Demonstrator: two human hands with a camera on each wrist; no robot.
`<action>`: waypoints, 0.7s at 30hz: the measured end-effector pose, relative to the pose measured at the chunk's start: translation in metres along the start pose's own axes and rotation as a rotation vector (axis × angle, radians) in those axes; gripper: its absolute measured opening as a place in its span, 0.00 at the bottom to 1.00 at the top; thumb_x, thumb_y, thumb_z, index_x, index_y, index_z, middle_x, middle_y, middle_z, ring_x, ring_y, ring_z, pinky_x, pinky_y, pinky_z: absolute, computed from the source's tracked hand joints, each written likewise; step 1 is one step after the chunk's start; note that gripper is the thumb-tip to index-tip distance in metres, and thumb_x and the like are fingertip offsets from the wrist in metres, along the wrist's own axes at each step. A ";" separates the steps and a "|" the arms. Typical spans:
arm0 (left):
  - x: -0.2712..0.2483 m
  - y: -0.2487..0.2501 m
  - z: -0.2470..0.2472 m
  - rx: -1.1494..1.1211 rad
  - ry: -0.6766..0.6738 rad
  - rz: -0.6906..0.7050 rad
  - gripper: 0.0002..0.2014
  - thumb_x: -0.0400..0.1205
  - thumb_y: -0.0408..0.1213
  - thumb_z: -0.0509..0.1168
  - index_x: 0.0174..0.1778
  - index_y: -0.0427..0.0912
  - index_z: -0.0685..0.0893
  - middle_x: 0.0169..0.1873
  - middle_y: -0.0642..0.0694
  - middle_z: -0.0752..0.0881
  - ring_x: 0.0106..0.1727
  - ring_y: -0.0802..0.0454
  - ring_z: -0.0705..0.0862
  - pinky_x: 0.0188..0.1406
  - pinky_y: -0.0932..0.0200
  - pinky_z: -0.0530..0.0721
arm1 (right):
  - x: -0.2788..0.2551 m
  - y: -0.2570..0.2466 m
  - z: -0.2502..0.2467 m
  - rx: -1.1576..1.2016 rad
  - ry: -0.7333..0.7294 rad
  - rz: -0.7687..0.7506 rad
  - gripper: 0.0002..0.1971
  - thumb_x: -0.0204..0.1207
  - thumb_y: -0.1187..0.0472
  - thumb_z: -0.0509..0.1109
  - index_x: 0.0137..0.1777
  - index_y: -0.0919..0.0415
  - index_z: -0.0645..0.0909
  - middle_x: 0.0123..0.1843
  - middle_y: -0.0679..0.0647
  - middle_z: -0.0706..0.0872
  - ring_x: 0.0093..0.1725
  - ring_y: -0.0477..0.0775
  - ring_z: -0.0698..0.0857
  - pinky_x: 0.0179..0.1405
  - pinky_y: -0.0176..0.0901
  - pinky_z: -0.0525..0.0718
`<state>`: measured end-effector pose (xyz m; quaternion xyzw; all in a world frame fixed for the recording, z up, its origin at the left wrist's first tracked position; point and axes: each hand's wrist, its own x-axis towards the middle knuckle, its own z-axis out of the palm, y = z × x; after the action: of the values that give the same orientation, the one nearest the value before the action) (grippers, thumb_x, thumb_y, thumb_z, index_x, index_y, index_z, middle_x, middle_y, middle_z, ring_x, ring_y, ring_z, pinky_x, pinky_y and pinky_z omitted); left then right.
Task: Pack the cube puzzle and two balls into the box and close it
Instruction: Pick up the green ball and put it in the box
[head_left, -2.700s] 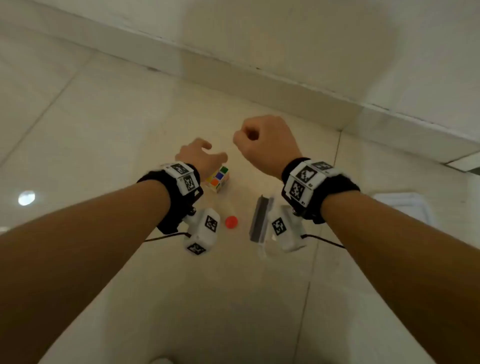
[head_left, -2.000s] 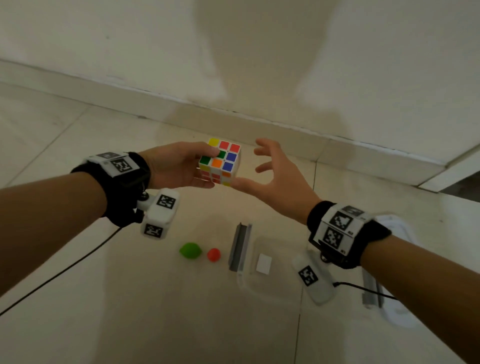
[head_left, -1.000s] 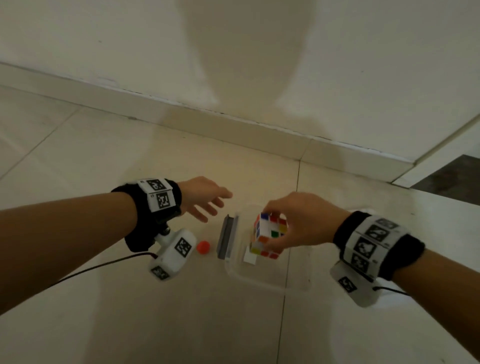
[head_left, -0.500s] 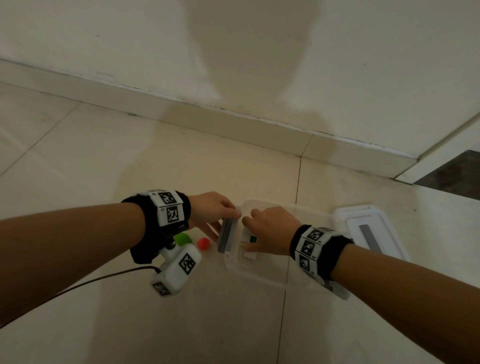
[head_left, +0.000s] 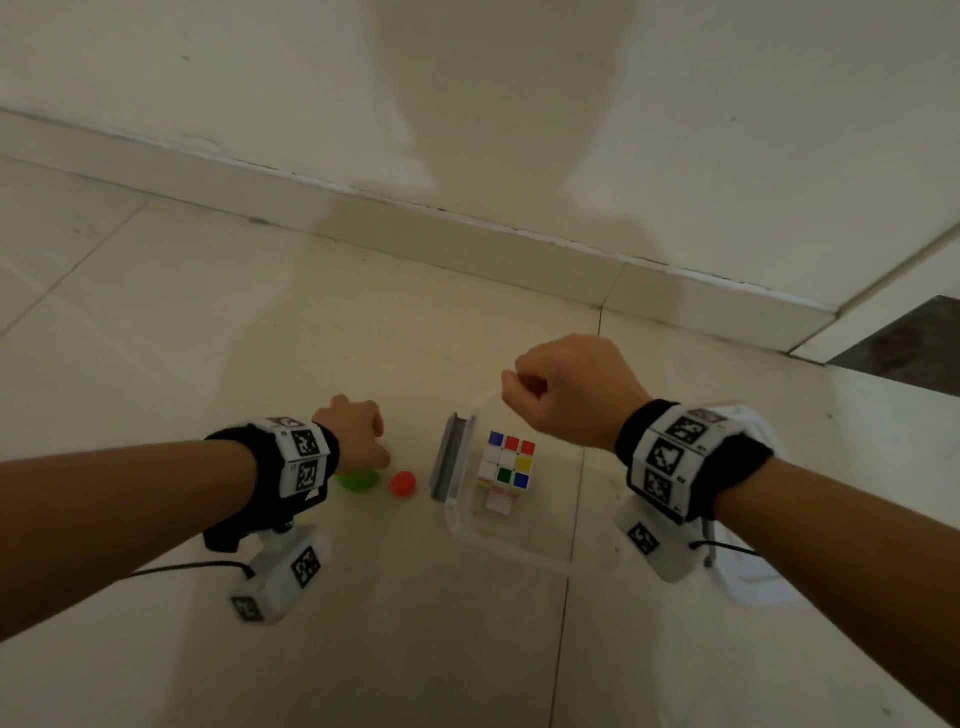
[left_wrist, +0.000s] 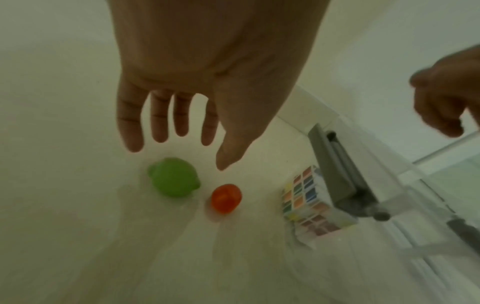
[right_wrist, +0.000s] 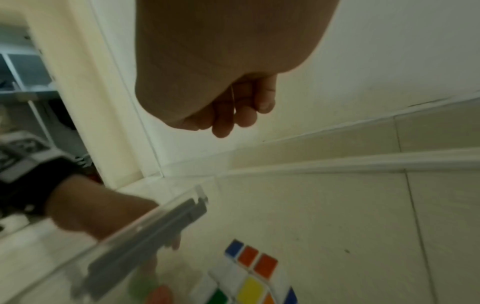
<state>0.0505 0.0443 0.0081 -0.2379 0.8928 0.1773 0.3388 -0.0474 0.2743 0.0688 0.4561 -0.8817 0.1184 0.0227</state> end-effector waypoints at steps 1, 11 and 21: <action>0.001 -0.003 0.004 0.026 -0.029 -0.045 0.26 0.78 0.48 0.70 0.70 0.45 0.74 0.72 0.39 0.68 0.62 0.38 0.79 0.58 0.48 0.85 | 0.004 0.000 -0.004 0.012 0.036 0.007 0.24 0.80 0.53 0.62 0.20 0.55 0.69 0.16 0.47 0.65 0.17 0.47 0.59 0.19 0.35 0.65; 0.012 -0.007 0.007 -0.223 -0.059 0.005 0.15 0.81 0.36 0.70 0.60 0.34 0.81 0.57 0.34 0.85 0.51 0.37 0.89 0.45 0.46 0.91 | 0.011 -0.011 -0.002 0.144 0.106 -0.028 0.23 0.80 0.52 0.63 0.21 0.54 0.69 0.17 0.46 0.68 0.17 0.48 0.62 0.21 0.44 0.75; -0.028 0.047 -0.072 -1.033 -0.274 0.399 0.31 0.64 0.48 0.79 0.59 0.34 0.83 0.45 0.43 0.87 0.42 0.49 0.86 0.44 0.57 0.86 | 0.011 -0.016 -0.010 0.655 -0.050 0.225 0.21 0.75 0.43 0.74 0.64 0.51 0.80 0.48 0.46 0.90 0.34 0.45 0.91 0.38 0.41 0.91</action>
<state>0.0056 0.0572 0.0853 -0.1741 0.6660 0.6805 0.2511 -0.0421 0.2590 0.0836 0.3419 -0.8420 0.3855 -0.1597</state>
